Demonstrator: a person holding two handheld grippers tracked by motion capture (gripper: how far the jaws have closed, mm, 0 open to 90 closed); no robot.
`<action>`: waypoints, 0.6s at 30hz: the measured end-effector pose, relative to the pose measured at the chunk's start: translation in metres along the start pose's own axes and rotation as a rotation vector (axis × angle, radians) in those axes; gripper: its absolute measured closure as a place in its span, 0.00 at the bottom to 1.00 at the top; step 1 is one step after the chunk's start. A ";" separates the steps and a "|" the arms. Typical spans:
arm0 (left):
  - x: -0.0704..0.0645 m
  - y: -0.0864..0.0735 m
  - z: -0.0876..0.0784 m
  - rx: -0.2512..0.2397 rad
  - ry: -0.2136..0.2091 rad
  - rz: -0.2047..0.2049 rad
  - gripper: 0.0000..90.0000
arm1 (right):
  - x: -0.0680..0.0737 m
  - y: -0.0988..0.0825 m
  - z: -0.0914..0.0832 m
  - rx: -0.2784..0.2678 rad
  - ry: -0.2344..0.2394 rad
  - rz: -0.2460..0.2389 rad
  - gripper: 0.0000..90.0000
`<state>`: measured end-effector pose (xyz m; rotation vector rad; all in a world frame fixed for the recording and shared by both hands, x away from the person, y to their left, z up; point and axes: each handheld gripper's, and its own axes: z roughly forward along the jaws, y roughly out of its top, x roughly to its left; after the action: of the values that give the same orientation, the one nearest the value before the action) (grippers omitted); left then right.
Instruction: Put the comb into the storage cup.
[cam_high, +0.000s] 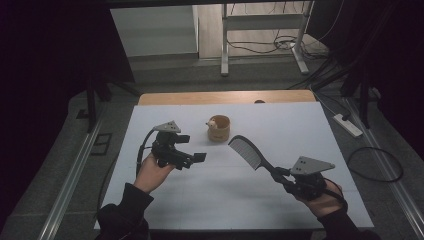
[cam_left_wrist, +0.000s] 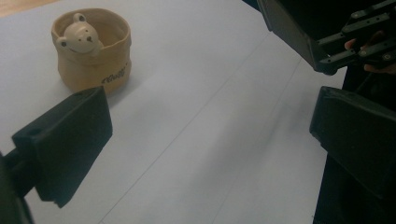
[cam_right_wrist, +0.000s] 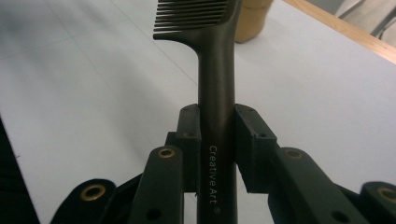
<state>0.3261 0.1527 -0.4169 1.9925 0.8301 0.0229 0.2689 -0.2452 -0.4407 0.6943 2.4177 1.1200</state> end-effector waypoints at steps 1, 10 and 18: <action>0.000 0.000 0.000 -0.001 -0.005 -0.003 0.00 | 0.002 0.001 0.001 -0.001 0.003 -0.008 0.80; -0.001 0.003 0.004 -0.009 -0.069 -0.039 0.00 | 0.017 0.006 0.008 -0.010 0.042 -0.051 0.80; -0.002 0.004 0.009 -0.023 -0.133 -0.073 0.00 | 0.029 0.009 0.013 -0.020 0.057 -0.090 0.80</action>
<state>0.3301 0.1434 -0.4186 1.9188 0.8127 -0.1400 0.2550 -0.2156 -0.4451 0.5484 2.4555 1.1414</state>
